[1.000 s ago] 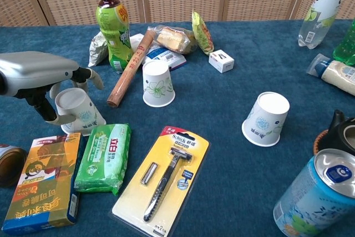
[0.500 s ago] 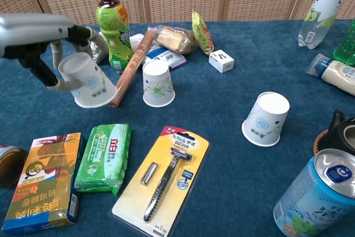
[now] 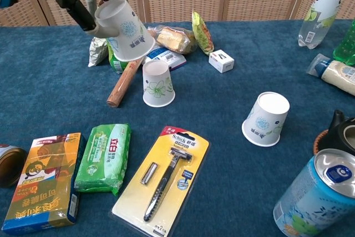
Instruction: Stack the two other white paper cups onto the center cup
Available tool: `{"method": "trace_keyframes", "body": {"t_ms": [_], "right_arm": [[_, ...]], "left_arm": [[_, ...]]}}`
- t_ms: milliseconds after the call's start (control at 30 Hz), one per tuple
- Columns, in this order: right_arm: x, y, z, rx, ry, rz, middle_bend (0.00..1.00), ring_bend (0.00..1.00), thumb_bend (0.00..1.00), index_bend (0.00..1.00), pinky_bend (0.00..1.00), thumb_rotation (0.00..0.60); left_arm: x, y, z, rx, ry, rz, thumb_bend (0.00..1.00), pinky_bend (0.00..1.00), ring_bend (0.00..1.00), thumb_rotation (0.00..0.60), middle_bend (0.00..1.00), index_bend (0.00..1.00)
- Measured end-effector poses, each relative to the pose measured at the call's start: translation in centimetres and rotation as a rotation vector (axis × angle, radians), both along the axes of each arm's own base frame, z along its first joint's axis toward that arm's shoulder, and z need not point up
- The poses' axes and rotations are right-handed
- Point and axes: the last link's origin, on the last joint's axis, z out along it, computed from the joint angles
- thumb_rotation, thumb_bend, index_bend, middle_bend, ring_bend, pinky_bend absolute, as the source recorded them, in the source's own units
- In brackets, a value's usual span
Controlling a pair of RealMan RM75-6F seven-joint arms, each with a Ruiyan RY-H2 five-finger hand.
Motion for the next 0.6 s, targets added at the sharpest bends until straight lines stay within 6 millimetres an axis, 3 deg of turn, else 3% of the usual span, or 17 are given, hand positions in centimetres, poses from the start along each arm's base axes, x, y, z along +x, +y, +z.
{"method": "trace_keyframes", "body": {"t_ms": [333,600], "right_arm": [[-0.2,-0.1,0.1,0.003,-0.007,-0.006,0.0,0.0,0.02,0.0,0.0,0.6],[-0.3,-0.1,0.1,0.006,-0.013,-0.012,0.0,0.0,0.02,0.0,0.0,0.6]], "left_arm": [[2.0,1.5,-2.0,-0.021,0.055,0.003,0.4,0.45,0.26,0.6,0.35,0.15],[2.2,2.0,-3.0,-0.029,0.087,0.02,0.4,0.45,0.26,0.6,0.35,0.15]]}}
